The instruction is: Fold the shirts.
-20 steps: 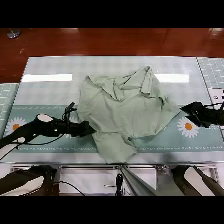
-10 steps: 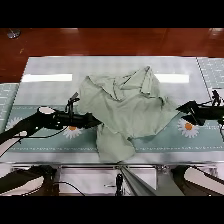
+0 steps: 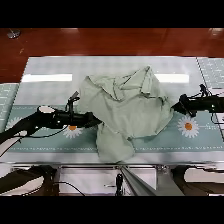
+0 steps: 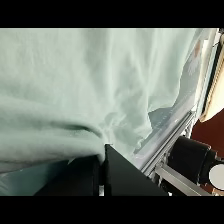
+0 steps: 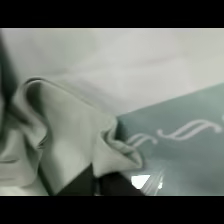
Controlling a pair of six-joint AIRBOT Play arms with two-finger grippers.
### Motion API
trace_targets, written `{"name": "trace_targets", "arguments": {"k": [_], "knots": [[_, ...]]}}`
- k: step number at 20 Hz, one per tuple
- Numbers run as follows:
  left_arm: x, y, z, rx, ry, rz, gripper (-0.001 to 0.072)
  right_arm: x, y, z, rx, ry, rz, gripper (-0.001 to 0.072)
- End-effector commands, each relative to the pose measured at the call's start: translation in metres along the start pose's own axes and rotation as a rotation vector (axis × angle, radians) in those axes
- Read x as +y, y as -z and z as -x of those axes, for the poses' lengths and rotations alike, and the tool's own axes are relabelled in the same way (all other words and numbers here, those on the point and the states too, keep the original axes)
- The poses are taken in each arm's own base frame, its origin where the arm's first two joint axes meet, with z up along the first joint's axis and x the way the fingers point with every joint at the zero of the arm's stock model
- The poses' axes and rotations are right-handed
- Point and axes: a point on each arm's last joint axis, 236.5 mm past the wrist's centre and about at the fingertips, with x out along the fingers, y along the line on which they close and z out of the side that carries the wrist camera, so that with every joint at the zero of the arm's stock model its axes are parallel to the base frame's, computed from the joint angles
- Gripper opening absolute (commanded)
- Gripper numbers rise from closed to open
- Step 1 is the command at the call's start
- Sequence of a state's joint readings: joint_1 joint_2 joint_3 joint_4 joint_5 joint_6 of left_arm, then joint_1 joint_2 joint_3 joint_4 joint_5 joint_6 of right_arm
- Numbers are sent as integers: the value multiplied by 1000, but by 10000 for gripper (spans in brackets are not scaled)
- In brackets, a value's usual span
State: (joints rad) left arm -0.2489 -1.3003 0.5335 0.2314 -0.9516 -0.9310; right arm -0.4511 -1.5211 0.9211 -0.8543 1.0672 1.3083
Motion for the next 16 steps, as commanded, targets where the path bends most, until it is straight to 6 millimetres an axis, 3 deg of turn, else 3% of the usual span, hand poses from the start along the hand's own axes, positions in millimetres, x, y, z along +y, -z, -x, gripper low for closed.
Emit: {"name": "trace_targets", "arguments": {"k": [1, 2, 4, 6, 7, 9, 11, 12, 13, 16], "knots": [[-15, -9, 7, -9, 34, -18, 21, 38, -8, 6, 25, -34, 102, 25], [-29, -22, 17, -30, 65, -46, 21, 56, -16, 21, 8, -49, 154, 24], [-80, -70, 59, -148, 135, -152, 21, 113, -40, 72, -101, -86, 294, 24], [-164, -124, 131, -373, 180, -357, 20, 189, -61, 151, -309, -104, 498, 24], [-215, -146, 180, -532, 180, -490, 20, 231, -61, 198, -432, -97, 610, 24], [-300, -164, 276, -832, 114, -717, 20, 300, -38, 289, -670, -90, 768, 24], [-350, -154, 354, -1030, -34, -851, 19, 334, 3, 365, -861, -64, 865, 25], [-363, -145, 382, -1089, -116, -882, 19, 339, 26, 394, -934, -46, 897, 24], [-370, -132, 406, -1128, -205, -904, 19, 338, 53, 420, -997, -40, 907, 24], [-373, -82, 446, -1173, -406, -938, 19, 326, 134, 473, -1117, -30, 939, 24]]}}
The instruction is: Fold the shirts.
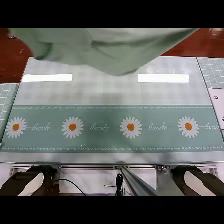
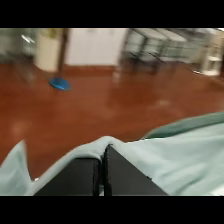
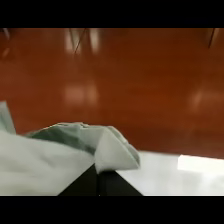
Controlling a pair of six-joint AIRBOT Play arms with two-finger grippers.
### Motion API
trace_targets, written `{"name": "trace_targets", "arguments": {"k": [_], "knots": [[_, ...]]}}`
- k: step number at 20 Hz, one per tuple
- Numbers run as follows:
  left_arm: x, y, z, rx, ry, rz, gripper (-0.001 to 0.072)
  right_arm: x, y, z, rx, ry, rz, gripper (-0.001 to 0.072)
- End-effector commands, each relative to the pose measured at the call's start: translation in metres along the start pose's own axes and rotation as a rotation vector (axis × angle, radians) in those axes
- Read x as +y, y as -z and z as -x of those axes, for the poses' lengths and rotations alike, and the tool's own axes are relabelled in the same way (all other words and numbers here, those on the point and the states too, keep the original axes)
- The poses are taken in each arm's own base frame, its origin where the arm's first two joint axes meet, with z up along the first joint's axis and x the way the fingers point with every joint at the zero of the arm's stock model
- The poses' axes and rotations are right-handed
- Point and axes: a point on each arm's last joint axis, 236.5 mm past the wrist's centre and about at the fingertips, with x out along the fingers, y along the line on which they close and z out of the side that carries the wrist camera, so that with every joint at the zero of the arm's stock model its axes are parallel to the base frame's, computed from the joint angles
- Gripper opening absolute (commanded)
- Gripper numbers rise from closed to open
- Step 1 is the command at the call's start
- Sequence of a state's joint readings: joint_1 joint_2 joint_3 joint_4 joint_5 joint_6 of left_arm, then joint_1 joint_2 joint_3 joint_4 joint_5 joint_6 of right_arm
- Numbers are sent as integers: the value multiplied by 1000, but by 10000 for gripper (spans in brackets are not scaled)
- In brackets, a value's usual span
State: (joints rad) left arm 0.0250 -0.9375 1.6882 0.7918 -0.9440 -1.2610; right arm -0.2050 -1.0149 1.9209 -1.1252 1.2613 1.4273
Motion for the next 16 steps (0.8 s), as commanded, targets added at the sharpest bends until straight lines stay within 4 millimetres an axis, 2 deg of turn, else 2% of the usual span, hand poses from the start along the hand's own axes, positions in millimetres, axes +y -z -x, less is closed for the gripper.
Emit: {"name": "trace_targets", "arguments": {"k": [1, 4, 6, 8, 11, 13, 14, 16], "knots": [[0, -48, 87, -64, -261, -173, 19, 36, -24, 116, -169, 68, 76, 24], [-19, -53, 140, -99, -337, -230, 19, 58, -12, 178, -227, 88, 81, 24], [-35, -46, 168, -92, -349, -247, 20, 65, 1, 203, -227, 101, 77, 24], [-47, -35, 187, -68, -355, -259, 20, 68, 15, 220, -211, 119, 69, 24], [-50, -10, 201, 20, -367, -243, 19, 63, 41, 225, -123, 149, 36, 24], [-32, 4, 205, 87, -433, -218, 19, 54, 52, 221, -73, 177, 23, 24], [-20, 11, 202, 110, -464, -186, 20, 48, 56, 214, -51, 191, 11, 25], [3, 36, 179, 204, -471, -137, 20, 38, 74, 186, 37, 184, -19, 25]]}}
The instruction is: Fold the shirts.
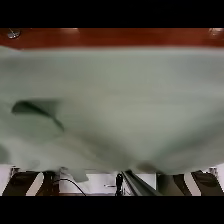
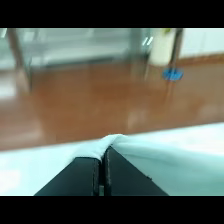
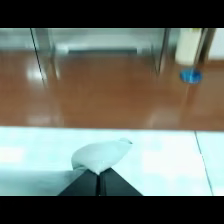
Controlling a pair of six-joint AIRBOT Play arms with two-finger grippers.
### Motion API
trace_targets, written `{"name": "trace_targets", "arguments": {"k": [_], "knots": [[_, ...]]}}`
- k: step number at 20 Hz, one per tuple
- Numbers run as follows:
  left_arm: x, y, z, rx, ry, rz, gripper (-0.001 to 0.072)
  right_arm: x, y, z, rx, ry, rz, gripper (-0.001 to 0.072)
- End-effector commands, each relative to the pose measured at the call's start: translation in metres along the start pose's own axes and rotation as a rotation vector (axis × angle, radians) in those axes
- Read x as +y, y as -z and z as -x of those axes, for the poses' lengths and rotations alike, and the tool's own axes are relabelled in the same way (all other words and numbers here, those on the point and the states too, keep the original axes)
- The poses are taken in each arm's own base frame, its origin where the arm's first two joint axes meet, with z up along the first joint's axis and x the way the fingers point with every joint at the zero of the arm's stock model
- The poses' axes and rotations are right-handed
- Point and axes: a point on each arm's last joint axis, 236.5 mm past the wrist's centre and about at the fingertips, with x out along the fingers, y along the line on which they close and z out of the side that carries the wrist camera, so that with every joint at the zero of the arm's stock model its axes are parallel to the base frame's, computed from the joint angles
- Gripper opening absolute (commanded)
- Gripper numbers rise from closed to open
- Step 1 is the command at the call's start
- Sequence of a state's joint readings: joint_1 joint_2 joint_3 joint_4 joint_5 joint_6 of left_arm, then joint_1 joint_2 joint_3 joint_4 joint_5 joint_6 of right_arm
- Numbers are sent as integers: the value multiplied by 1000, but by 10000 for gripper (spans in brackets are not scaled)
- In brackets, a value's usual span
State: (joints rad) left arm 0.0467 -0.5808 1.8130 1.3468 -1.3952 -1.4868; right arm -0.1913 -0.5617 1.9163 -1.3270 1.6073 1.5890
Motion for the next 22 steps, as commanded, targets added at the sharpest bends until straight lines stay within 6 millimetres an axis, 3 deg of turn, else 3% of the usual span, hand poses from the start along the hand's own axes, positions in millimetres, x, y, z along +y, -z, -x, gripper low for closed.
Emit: {"name": "trace_targets", "arguments": {"k": [1, 6, 9, 13, 15, 18, 20, 22], "knots": [[18, 52, -40, 198, -40, 58, 20, -9, 40, -38, 169, -2, -44, 24], [37, 147, -176, 482, -12, 135, 20, -13, 93, -164, 313, -115, -130, 24], [35, 193, -260, 565, 17, 158, 20, -33, 152, -252, 455, -123, -170, 24], [33, 255, -359, 597, 9, 223, 21, -51, 206, -365, 524, -139, -296, 24], [39, 282, -392, 595, -30, 307, 21, -55, 236, -414, 554, -155, -389, 24], [43, 317, -428, 590, -59, 390, 20, -62, 274, -470, 618, -159, -479, 24], [41, 342, -438, 624, -64, 448, 20, -63, 296, -490, 689, -165, -521, 24], [42, 357, -440, 659, -68, 454, 21, -58, 306, -493, 751, -195, -515, 24]]}}
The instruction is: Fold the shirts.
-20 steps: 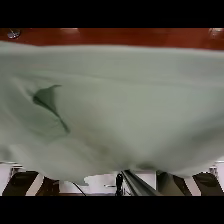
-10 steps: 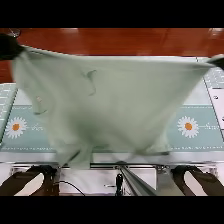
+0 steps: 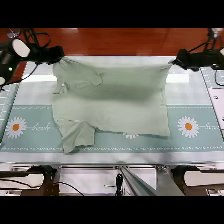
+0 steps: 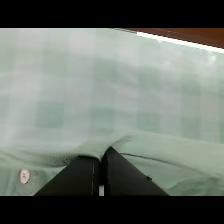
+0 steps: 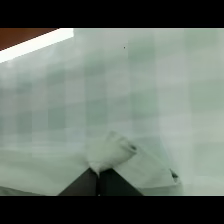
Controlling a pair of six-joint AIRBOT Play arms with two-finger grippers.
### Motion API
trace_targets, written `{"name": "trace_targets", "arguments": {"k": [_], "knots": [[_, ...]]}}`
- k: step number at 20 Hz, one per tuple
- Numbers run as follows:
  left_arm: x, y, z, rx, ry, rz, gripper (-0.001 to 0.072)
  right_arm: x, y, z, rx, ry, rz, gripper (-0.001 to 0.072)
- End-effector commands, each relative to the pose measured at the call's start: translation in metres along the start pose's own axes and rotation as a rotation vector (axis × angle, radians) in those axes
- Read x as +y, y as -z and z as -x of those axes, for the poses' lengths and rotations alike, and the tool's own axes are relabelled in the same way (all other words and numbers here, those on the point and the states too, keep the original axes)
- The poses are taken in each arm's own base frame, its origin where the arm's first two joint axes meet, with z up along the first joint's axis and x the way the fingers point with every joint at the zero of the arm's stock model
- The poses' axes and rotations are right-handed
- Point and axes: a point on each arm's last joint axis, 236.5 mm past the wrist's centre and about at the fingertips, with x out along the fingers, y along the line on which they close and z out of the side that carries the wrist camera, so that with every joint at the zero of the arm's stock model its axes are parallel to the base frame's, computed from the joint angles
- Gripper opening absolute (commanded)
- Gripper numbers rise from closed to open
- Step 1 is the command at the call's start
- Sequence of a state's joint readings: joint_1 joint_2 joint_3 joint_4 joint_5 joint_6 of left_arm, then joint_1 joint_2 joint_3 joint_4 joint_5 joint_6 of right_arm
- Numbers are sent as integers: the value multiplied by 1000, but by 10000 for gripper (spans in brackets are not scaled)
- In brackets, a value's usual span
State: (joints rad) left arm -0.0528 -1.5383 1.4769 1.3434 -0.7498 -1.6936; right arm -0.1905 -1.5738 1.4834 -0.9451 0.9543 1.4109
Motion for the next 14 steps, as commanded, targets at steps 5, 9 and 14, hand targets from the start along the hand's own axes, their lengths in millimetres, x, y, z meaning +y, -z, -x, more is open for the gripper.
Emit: {"name": "trace_targets", "arguments": {"k": [5, 9, 14], "knots": [[46, 40, -9, 212, -51, -4, 22, -15, 46, -4, 277, -35, 42, 25], [73, 113, -11, 502, -64, -47, 22, -43, 106, -11, 475, 47, 57, 25], [84, 191, -9, 811, -69, -5, 29, -62, 163, -36, 599, 71, -50, 59]]}}
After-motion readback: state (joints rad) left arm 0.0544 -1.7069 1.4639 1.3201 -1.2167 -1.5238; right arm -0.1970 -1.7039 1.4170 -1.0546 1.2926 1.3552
